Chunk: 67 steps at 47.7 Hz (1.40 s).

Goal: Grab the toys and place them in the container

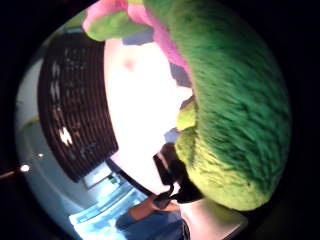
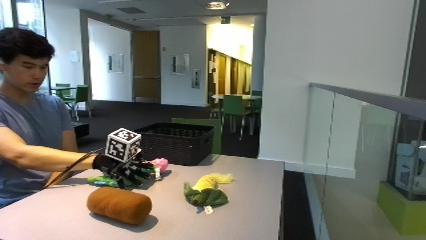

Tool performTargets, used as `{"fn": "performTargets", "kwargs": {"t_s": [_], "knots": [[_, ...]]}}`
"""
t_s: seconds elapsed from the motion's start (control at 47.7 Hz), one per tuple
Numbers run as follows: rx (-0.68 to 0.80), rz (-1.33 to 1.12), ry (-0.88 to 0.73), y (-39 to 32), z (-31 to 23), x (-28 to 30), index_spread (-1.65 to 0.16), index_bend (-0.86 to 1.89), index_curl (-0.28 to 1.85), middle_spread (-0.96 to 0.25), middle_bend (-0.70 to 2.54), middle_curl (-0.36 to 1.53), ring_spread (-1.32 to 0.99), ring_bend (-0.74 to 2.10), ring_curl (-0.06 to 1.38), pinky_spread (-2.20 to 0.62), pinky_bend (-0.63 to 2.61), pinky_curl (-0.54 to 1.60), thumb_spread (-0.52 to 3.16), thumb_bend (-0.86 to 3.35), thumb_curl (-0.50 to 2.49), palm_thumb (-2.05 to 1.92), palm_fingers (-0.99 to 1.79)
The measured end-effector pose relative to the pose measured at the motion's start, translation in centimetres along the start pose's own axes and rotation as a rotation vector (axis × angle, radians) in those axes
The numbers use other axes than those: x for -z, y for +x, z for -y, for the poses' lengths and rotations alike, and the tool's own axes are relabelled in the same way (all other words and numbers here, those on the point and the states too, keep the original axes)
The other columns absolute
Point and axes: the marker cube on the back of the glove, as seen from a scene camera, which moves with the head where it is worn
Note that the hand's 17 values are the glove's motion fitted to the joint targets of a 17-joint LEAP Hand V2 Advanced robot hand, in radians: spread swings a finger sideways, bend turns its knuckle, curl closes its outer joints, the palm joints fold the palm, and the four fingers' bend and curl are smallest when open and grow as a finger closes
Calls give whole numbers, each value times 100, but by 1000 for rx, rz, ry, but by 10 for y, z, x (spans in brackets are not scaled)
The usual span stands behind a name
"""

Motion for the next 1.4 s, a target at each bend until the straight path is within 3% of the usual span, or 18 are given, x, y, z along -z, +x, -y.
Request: {"fn": "performTargets", "kwargs": {"t_s": [0.063,0.251,0.377,0.503,0.733,0.964,1.173,1.403], "knots": [[-19,-36,70,-7,-5,1,-28,3,6,2,13,24,2,22,21,8,127,38,99,-1,22,1,-27],[-72,-60,250,-15,-12,6,-31,2,2,-3,25,28,-9,74,34,-6,125,36,122,9,29,20,16],[-73,-52,290,-12,-10,11,-34,1,-2,-10,38,33,-21,106,41,-23,131,35,133,18,33,35,55],[-102,-36,293,-7,-4,14,-37,6,-1,-18,49,38,-30,119,46,-34,130,36,138,24,36,48,74],[-153,-37,308,8,12,43,-39,18,3,-30,55,43,-38,119,47,-41,121,37,127,25,44,61,90],[-124,-54,437,-2,3,174,-39,21,9,-36,53,46,-42,109,45,-42,113,37,105,22,55,70,98],[-89,-54,566,-72,-19,268,-39,18,11,-40,49,48,-43,105,45,-43,108,38,91,18,63,73,100],[-35,-61,624,-154,-22,297,-39,16,12,-42,46,52,-44,103,45,-44,105,39,83,15,69,75,102]]}}
